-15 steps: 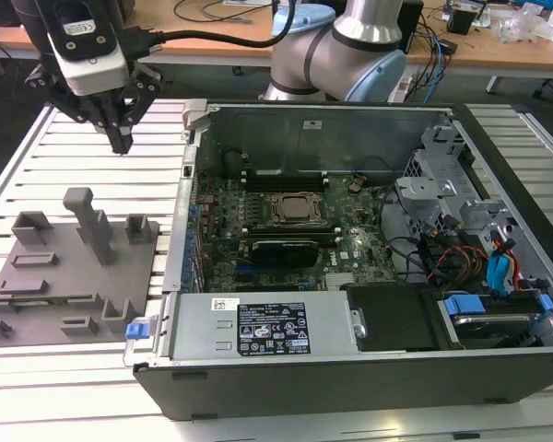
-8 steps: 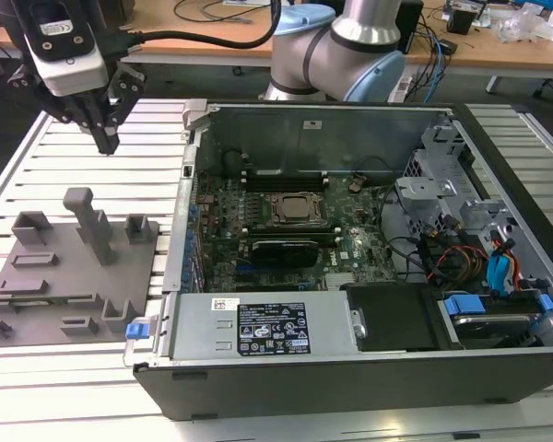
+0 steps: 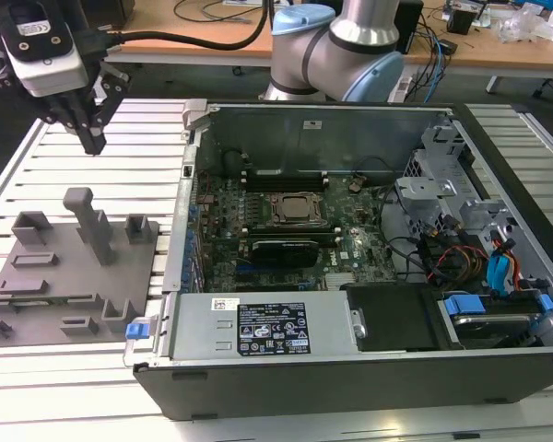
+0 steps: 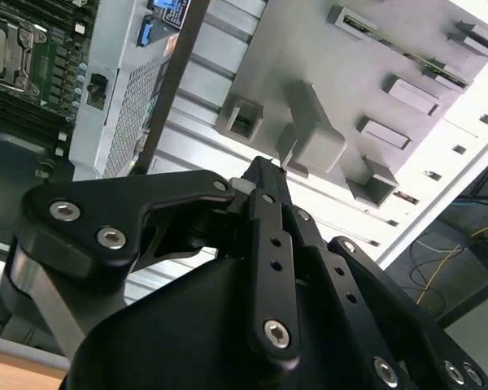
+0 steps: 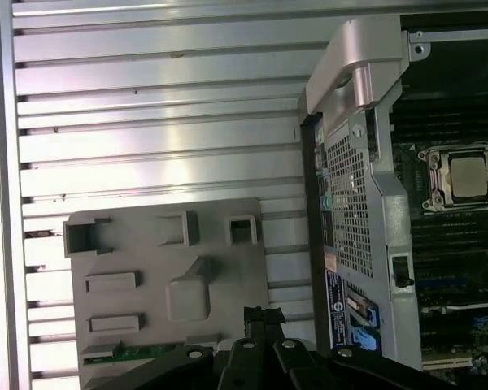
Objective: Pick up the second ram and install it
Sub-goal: 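Reach for the second ram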
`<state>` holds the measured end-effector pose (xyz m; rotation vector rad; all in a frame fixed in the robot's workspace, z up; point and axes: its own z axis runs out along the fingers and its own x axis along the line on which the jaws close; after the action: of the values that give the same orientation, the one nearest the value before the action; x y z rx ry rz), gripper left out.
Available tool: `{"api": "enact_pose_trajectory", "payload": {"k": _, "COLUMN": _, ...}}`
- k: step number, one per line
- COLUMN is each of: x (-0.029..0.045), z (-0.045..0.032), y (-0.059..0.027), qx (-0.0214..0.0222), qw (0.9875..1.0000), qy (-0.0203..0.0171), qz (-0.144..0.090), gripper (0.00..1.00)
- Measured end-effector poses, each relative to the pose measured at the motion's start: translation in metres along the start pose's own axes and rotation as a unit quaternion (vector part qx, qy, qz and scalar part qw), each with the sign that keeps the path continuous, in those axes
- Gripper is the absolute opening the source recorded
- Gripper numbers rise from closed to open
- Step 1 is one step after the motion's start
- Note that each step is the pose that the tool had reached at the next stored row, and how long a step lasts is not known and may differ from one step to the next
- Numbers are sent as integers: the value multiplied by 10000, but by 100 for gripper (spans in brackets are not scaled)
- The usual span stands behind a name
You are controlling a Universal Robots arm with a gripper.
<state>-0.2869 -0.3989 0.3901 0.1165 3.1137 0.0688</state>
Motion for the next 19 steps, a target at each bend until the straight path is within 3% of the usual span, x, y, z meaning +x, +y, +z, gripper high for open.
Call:
{"api": "enact_pose_trajectory", "payload": {"k": 10, "x": 248, "z": 2, "y": -19, "qx": 0, "qw": 10000, "qy": 0, "qz": 0, "gripper": 11}}
{"api": "enact_pose_trajectory", "payload": {"k": 19, "x": 422, "z": 4, "y": -32, "qx": 0, "qw": 10000, "qy": 0, "qz": 1, "gripper": 11}}
